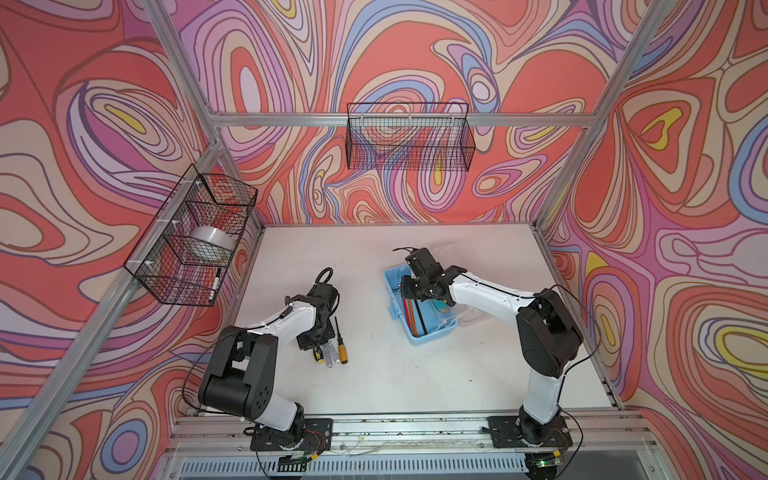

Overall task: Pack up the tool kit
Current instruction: 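Close the left gripper on the black-and-yellow screwdriver handle and lift it, then carry the screwdriver with the left gripper over the box while the right arm draws back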

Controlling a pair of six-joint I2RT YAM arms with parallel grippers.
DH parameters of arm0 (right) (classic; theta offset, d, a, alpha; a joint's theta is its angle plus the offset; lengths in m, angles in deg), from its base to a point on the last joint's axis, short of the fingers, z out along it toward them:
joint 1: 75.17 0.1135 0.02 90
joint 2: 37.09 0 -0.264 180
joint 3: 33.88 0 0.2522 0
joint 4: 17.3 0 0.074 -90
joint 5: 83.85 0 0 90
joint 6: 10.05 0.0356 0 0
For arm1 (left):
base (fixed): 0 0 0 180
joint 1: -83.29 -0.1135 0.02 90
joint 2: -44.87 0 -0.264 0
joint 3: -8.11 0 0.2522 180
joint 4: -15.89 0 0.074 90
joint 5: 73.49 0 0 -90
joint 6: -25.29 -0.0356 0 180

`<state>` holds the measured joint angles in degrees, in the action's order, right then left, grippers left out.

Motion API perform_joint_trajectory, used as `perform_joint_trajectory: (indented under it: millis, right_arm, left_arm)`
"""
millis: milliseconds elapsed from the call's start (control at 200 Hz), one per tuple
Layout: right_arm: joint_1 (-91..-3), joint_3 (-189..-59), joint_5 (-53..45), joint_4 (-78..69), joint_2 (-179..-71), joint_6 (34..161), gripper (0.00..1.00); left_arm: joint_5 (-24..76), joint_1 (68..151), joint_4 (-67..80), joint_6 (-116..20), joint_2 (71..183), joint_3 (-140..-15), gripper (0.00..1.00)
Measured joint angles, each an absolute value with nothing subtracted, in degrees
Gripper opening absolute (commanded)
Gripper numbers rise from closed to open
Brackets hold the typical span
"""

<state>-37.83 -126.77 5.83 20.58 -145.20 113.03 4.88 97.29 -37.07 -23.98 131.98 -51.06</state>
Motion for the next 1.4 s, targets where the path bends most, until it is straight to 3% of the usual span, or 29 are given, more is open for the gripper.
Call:
perform_joint_trajectory:
  millis: [85, 170, 431, 746, 906, 1152, 1402]
  right_arm:
    - [-37.9, -126.8, 5.7, 20.3, -145.2, 113.0, 0.29]
    - [-38.0, -126.8, 5.6, 20.0, -145.2, 113.1, 0.29]
    - [-38.0, -126.0, 5.1, 19.3, -143.1, 113.3, 0.27]
    - [-39.0, -124.4, 6.8, 18.6, -130.1, 113.7, 0.28]
    - [-43.0, -121.2, 9.0, 18.1, -123.8, 114.7, 0.29]
    - [-56.3, -117.4, 10.3, 21.3, -117.6, 115.2, 0.30]
    - [-70.2, -111.2, 10.0, 22.0, -111.9, 117.2, 0.32]
  left_arm:
    - [4.5, 97.3, -37.1, -24.0, 132.0, -51.2, 0.12]
    - [4.4, 97.3, -37.1, -24.0, 132.0, -51.3, 0.00]
    - [4.2, 97.3, -37.9, -24.1, 129.7, -51.8, 0.00]
    - [7.8, 97.6, -42.3, -22.0, 109.7, -58.5, 0.00]
    - [10.4, 101.4, -41.9, -18.0, 106.3, -63.4, 0.00]
    - [8.8, 118.6, -32.9, -12.8, 116.9, -76.9, 0.00]
    - [7.9, 126.5, -21.1, -10.0, 136.4, -92.5, 0.00]
